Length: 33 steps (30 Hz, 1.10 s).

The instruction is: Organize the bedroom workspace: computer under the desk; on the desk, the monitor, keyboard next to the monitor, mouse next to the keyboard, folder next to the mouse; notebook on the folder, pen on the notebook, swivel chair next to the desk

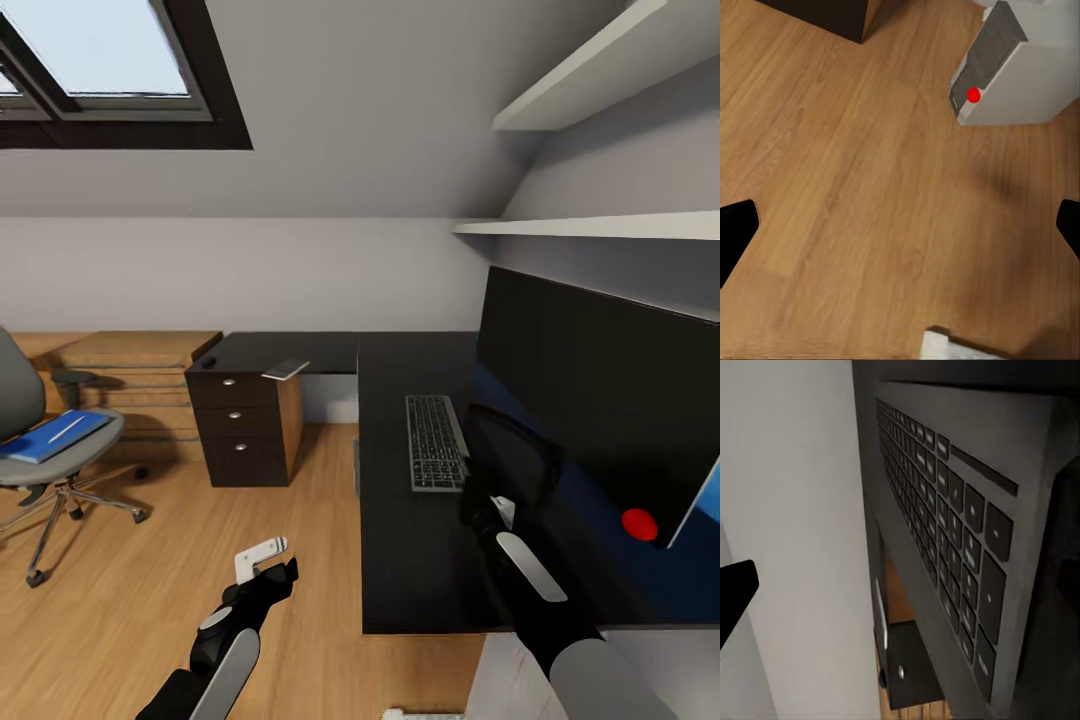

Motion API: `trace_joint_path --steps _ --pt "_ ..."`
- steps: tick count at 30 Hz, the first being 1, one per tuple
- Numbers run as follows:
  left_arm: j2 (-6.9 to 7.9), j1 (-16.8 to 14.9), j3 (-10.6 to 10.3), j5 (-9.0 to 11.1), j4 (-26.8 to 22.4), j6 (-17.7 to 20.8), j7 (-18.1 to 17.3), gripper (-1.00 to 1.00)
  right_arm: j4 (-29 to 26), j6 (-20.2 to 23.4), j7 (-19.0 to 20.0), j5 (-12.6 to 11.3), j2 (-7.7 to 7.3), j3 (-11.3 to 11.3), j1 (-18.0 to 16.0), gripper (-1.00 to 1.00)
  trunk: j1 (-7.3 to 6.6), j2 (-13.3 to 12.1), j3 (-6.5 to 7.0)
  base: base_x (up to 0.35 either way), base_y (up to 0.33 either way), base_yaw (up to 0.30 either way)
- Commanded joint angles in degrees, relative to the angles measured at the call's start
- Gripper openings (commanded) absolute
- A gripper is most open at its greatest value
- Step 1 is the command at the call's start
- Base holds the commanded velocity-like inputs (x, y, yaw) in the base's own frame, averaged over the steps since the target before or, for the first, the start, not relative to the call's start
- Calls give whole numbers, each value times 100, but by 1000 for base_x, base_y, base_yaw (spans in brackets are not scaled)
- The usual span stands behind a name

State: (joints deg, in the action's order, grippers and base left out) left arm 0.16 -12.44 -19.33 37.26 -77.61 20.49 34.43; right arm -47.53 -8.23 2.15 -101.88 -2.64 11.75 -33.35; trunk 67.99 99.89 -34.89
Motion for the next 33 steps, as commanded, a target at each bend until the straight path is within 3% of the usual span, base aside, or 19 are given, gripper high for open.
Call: trace_joint_path --steps 1,20,28,33 --pt "2 -5 -8 34 -8 15 41 100 1 -51 22 -60 -9 39 -5 100 -4 3 -6 -329 0 0" --pt "-4 -5 -9 35 15 16 43 100 14 -47 6 -60 -9 46 -5 100 -4 3 -6 -331 0 0" --pt "-7 -5 -10 35 57 16 47 100 47 -53 -356 -52 3 51 -5 100 -4 3 -6 -331 0 0" --pt "-7 -5 8 35 166 16 42 100 411 -65 -425 -44 22 55 -5 100 -4 3 -6 -331 0 0"
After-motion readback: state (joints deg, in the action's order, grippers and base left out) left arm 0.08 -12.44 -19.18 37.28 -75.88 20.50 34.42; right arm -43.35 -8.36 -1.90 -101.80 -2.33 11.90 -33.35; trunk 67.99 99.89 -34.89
